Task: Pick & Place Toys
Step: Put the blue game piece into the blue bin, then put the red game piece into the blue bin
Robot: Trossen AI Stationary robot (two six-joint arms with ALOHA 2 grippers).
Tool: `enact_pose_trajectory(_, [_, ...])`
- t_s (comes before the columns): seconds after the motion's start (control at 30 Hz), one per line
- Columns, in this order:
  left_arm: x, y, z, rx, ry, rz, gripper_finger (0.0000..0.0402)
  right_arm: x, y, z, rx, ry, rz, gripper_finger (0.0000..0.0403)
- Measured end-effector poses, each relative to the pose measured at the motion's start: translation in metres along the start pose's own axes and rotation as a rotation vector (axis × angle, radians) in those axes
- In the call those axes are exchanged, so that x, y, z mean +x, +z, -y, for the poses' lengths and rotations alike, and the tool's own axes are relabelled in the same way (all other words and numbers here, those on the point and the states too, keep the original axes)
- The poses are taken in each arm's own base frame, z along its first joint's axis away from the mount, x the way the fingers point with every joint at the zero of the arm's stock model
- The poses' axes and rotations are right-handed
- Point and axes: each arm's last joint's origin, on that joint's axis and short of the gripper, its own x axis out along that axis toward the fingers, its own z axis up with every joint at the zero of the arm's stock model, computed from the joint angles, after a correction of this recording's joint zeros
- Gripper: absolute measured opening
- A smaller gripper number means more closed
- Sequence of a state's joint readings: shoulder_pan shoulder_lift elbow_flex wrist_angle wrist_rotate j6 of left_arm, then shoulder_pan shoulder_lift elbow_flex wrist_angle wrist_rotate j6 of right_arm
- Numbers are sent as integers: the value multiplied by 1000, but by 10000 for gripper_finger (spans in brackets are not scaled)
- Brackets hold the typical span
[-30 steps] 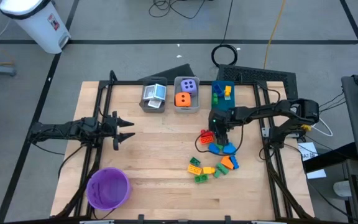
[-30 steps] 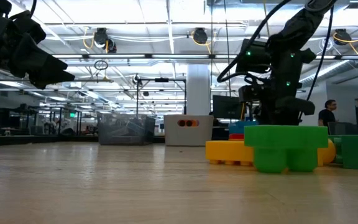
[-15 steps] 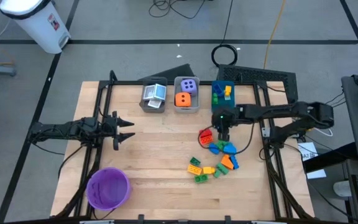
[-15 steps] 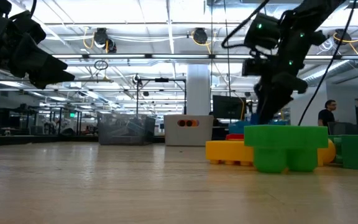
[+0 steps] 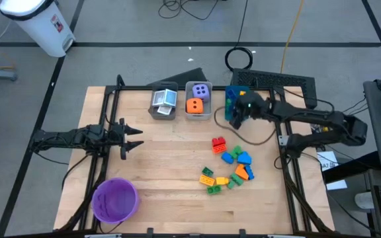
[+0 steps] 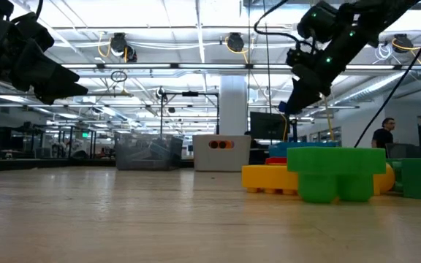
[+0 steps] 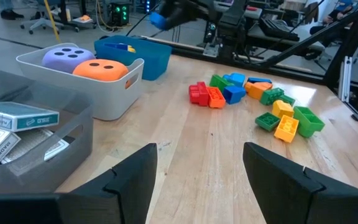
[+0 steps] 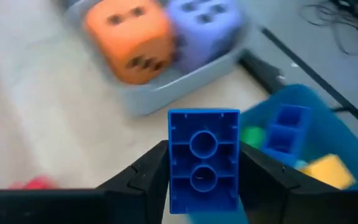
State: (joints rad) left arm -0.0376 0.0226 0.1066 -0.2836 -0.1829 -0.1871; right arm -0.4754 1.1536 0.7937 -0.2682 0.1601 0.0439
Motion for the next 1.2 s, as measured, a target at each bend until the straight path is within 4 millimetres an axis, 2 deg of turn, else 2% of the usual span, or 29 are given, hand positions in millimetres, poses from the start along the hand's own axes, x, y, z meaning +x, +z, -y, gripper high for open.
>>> enact_pose_trajectory(0.2, [0,0,0,0,0,0,246,17,-4,38,179,-127,-46,143])
enact_pose_trajectory(0.37, [0,0,0,0,0,0,246,33,-19,55,254,-166,-116,142])
enact_pose_trajectory(0.53, [0,0,0,0,0,0,246,51,-32,52,288,-84,-121,159])
enact_pose_trajectory(0.8, [0,0,0,0,0,0,246,63,-41,52,265,-132,-192,139])
enact_pose_trajectory(1.2, [0,0,0,0,0,0,246,76,-44,51,240,-130,-198,195])
